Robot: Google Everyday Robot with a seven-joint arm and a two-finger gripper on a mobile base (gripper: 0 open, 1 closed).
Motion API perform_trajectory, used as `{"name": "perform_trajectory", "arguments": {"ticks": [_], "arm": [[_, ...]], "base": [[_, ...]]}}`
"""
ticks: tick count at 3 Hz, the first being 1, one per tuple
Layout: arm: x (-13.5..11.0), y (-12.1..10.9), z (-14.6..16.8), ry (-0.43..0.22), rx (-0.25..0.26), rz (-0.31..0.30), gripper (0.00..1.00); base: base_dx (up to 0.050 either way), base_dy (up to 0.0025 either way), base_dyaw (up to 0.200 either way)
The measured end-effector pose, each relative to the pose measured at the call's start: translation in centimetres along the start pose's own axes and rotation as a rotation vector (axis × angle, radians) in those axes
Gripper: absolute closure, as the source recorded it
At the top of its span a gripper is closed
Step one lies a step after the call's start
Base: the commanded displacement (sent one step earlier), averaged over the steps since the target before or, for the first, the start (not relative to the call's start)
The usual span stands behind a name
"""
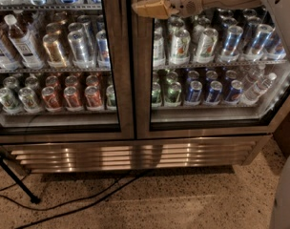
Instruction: Open right fridge door
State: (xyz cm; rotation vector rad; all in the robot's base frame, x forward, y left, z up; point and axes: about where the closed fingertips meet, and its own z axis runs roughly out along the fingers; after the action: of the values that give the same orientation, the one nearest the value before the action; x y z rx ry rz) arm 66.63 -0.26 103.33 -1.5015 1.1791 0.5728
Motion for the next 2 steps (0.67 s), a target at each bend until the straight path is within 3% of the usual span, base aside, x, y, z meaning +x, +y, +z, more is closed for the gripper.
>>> {"name": "perform_trajectory", "arguments": {"ticks": [2], "arm": [[-0.03,-0.07,0.0,-0.007,0.011,0.015,1.0]], "base": [[0.0,0.0,0.0]]}}
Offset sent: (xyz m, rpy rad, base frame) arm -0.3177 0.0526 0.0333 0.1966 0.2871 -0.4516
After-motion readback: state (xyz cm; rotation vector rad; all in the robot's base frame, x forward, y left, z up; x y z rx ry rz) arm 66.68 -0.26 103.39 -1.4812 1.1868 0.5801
